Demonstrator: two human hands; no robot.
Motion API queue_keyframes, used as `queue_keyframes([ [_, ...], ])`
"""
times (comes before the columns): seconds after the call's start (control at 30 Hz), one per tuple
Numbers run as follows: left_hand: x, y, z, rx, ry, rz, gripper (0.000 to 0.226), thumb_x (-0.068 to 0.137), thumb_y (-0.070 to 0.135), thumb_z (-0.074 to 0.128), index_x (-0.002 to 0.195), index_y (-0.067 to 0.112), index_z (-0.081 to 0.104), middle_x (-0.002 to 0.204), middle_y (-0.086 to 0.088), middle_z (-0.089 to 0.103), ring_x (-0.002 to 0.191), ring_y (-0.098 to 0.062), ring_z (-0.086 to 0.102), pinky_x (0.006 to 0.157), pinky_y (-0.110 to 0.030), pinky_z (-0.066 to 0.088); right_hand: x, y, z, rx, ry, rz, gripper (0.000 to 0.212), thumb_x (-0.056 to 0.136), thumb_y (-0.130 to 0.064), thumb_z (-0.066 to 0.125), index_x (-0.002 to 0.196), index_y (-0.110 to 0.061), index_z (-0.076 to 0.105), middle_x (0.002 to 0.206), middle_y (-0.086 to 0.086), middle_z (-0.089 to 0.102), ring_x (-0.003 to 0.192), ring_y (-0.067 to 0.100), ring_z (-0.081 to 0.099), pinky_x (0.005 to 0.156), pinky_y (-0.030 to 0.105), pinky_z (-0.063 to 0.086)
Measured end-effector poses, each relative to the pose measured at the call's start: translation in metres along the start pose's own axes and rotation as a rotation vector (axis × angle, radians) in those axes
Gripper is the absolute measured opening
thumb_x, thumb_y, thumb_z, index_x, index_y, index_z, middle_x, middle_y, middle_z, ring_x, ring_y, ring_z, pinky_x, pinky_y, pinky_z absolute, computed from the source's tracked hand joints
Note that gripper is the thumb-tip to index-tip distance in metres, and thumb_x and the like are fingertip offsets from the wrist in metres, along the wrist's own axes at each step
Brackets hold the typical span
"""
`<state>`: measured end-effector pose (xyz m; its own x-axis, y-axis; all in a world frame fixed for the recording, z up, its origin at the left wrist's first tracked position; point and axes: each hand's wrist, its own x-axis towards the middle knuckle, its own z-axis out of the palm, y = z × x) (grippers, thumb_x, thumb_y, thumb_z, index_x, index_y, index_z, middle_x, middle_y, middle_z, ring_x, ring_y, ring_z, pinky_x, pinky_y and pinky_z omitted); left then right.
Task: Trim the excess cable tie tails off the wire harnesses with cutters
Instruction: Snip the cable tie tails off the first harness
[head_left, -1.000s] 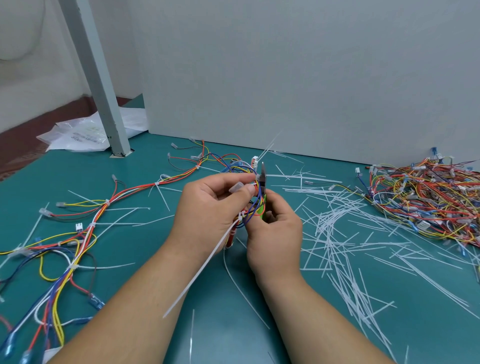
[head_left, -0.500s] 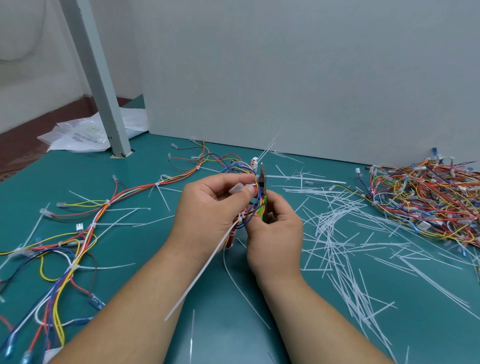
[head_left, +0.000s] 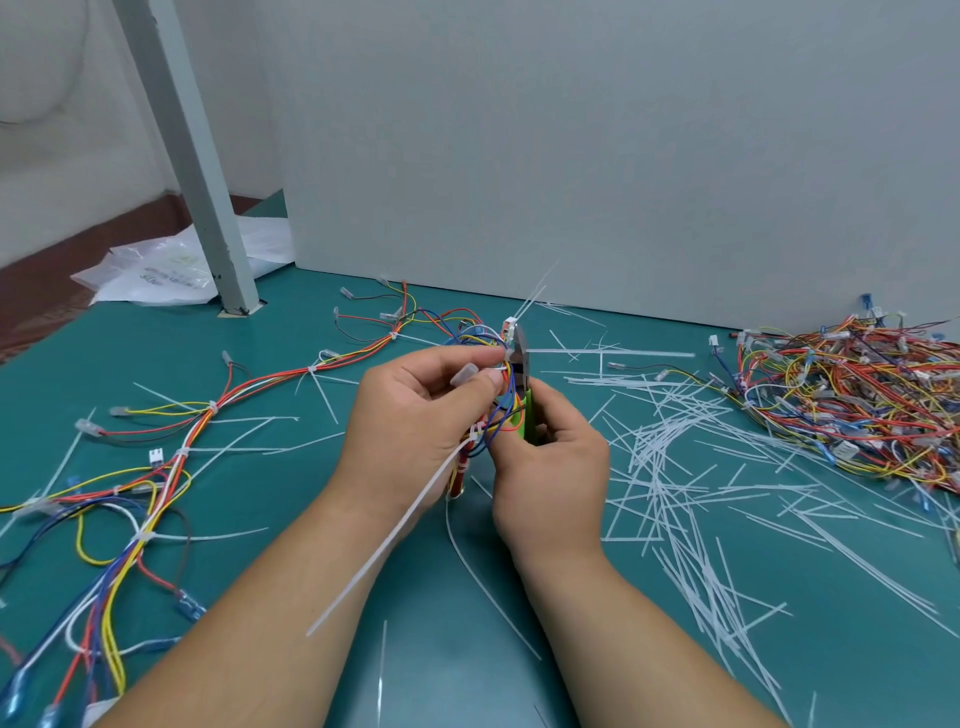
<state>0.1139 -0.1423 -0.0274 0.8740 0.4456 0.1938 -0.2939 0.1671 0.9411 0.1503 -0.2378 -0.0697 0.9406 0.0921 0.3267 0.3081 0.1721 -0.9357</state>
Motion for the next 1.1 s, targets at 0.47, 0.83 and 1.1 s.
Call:
queue_keyframes([
  [0.47, -0.0007, -0.0013, 0.0006, -0.019, 0.026, 0.023, 0.023, 0.085, 0.006, 0.076, 0.084, 0.028, 0.083, 0.077, -0.004, 0.075, 0.073, -0.022, 0.058, 0.07, -0.031, 0.049, -0.0014, -0.0008, 0.0022, -0.04, -0.025, 0.042, 0.016, 0.089, -0.003, 0.076, 0.087, -0.019, 0.077, 0.082, 0.021, 0.067, 0.07, 0.013, 0.052, 0.066, 0.034, 0.048],
  [0.83, 0.0001, -0.0043, -0.0017, 0.046, 0.027, 0.077, 0.016, 0.081, 0.013, 0.073, 0.085, 0.026, 0.083, 0.078, 0.0, 0.077, 0.069, -0.011, 0.066, 0.067, -0.022, 0.058, -0.0017, -0.0013, 0.0018, -0.028, -0.028, 0.018, 0.017, 0.088, -0.004, 0.077, 0.085, -0.021, 0.076, 0.081, 0.02, 0.067, 0.07, 0.012, 0.052, 0.064, 0.032, 0.047],
  [1.1, 0.0001, -0.0056, -0.0022, 0.056, 0.021, 0.114, 0.026, 0.09, 0.002, 0.069, 0.087, 0.025, 0.081, 0.078, 0.002, 0.077, 0.067, -0.007, 0.067, 0.063, -0.018, 0.056, -0.0015, -0.0015, 0.0016, -0.001, -0.048, 0.026, 0.01, 0.085, -0.007, 0.075, 0.092, -0.014, 0.078, 0.081, 0.023, 0.065, 0.07, 0.013, 0.051, 0.064, 0.032, 0.046],
])
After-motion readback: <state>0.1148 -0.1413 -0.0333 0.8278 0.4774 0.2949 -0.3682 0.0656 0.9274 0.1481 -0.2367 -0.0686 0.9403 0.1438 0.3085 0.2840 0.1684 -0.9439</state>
